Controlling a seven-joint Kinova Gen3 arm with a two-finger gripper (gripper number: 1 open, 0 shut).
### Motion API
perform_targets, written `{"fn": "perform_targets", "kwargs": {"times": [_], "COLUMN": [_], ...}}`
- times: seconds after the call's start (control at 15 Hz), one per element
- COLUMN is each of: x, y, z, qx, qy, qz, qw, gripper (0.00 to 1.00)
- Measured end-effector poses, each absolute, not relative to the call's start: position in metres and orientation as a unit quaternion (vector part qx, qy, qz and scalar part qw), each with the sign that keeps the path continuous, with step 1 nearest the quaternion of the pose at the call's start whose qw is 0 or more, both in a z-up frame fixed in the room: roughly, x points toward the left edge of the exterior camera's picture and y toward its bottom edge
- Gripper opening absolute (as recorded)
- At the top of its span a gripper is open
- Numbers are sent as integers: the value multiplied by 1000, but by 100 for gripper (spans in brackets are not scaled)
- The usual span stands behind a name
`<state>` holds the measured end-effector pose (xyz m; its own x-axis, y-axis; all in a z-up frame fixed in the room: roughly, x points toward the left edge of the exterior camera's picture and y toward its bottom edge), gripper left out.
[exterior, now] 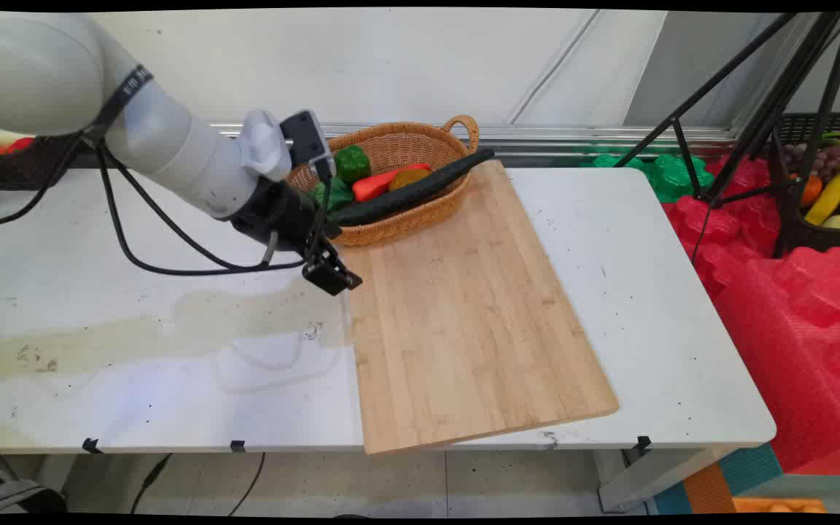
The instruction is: Pick up the cucumber from the vegetable basket
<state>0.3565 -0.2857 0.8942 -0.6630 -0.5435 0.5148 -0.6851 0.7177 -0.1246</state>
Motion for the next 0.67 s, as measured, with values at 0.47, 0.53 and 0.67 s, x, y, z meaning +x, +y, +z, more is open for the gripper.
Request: {"fn": "perform_targets", "kwargs": {"times": [0.47, 0.53, 0.67], "x": [365, 367, 375], "y": [-286, -287, -288], "z": [922, 929, 946], "qx": [338, 339, 344], "qy": [-893, -891, -885], "qz": [162, 164, 170], "qw": [249, 253, 263], "gripper": [100, 100, 100]}}
